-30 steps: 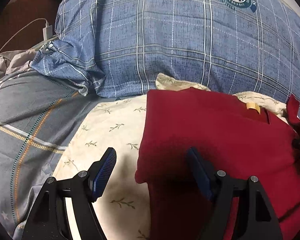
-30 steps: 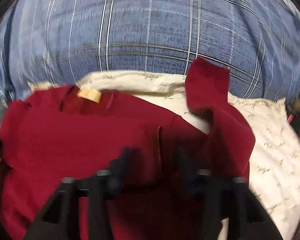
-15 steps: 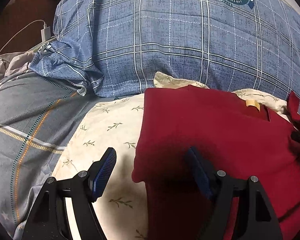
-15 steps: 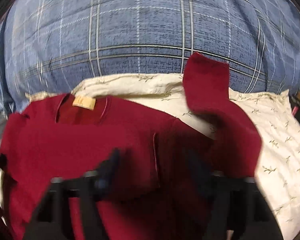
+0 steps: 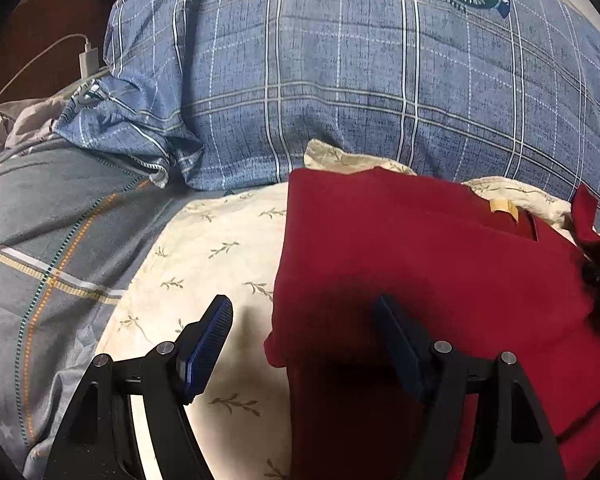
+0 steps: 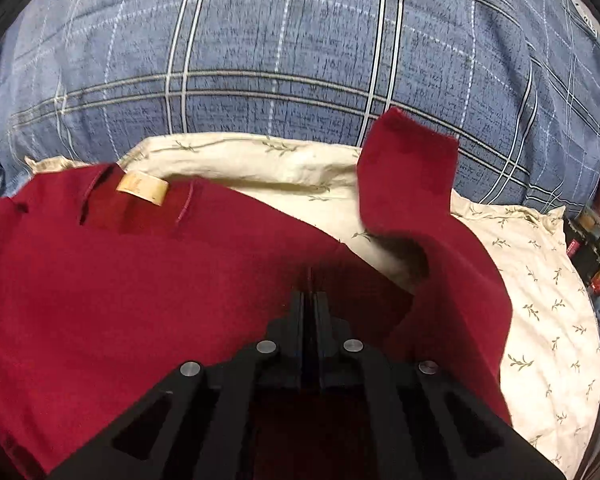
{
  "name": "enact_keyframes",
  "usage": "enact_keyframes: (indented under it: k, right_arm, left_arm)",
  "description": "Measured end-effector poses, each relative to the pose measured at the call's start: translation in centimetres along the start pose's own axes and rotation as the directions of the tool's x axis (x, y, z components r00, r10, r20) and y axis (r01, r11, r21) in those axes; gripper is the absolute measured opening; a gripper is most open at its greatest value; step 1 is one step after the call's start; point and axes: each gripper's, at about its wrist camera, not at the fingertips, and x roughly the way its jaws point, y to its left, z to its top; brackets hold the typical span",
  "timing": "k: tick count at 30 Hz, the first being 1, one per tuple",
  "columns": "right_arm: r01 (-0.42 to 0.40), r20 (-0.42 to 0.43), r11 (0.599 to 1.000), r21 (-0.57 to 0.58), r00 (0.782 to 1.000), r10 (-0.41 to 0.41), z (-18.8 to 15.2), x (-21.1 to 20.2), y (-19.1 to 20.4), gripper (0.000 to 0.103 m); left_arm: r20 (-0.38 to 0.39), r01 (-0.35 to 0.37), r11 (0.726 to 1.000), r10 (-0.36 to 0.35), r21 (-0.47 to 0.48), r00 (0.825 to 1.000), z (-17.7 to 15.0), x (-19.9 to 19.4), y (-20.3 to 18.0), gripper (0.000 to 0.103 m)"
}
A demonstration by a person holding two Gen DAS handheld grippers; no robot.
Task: Fold small clothes
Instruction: 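Grasp the other sleeve with the right gripper and lift it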
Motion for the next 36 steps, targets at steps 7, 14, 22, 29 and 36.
enact_keyframes:
  k: [7, 14, 22, 29, 36]
  right_arm:
    - [-0.118, 0.052, 0.991, 0.057, 0.992, 0.115, -1.1, -3.4, -0.3, 0.025]
    - [-0.155, 0.027, 0.987, -0.031, 0.987, 0.156, -2.6, -3.2, 1.5, 0.045]
    - [-0.1, 0.177, 0.977, 0.187, 0.982, 0.066, 0.7, -8.0, -8.8, 0.074]
    - [-0.057, 0.079, 0.995, 0.077, 0.996, 0.051, 4.2, -4.6, -6.9, 0.074]
    - [0.182, -0.133, 0.932, -0.313, 0.963, -0.233, 5.2, 4.7, -1.2, 0.066]
  left_arm:
    - [-0.022, -0.005, 1.0, 0.005, 0.02, 1.0, 0.1, 0.8, -0.6, 0.073]
    - [-0.008, 0.005, 1.0, -0.004, 0.022, 1.0, 0.0, 0.3, -0.6, 0.073]
    - [-0.013, 0.015, 1.0, -0.015, 0.0, 1.0, 0.0, -0.1, 0.0, 0.073]
    - [-0.012, 0.01, 1.0, -0.01, 0.012, 1.0, 0.0, 0.0, -0.4, 0.073]
    - [-0.023, 0.019, 1.0, -0.019, 0.007, 1.0, 0.3, 0.4, -0.1, 0.073]
